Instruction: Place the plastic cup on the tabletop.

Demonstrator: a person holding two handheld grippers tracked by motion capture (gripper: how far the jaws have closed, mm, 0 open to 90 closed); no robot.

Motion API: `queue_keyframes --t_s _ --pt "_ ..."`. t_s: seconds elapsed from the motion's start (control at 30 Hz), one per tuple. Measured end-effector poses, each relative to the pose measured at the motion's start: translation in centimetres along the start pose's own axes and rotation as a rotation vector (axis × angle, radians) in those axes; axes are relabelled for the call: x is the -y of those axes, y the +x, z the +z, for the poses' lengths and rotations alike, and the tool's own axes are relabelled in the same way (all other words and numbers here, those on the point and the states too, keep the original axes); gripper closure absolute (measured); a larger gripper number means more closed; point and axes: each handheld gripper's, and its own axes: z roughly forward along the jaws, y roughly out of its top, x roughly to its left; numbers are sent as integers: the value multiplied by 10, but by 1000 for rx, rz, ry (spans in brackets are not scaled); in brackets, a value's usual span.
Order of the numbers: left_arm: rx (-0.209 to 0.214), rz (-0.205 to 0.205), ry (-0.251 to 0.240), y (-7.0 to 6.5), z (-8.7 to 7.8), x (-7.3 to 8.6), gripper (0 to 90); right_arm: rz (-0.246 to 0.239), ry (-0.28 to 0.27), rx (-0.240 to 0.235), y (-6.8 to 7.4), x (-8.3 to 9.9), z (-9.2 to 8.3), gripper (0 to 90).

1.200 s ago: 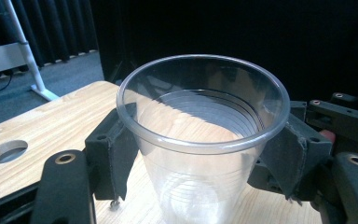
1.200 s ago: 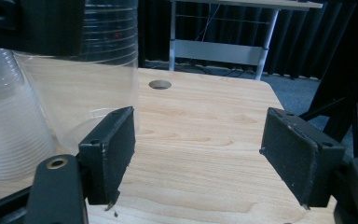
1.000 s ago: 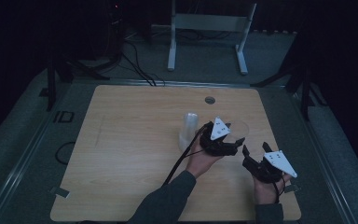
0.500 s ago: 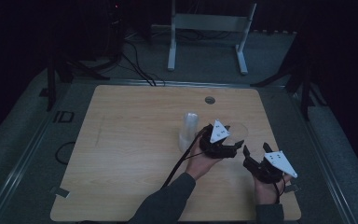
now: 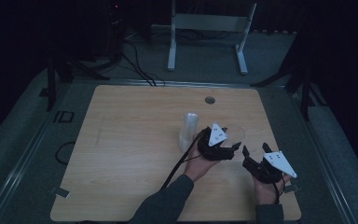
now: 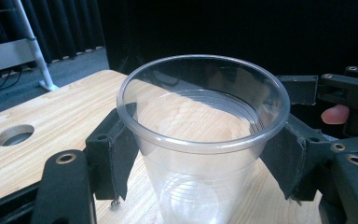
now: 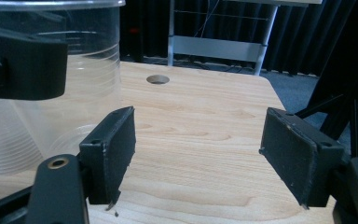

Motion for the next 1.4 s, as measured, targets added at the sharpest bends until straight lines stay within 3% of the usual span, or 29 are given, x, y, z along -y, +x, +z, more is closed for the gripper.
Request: queue_keyframes --t_s 1.4 --pt "-15 -17 12 2 2 30 311 -1 2 -7 1 2 1 260"
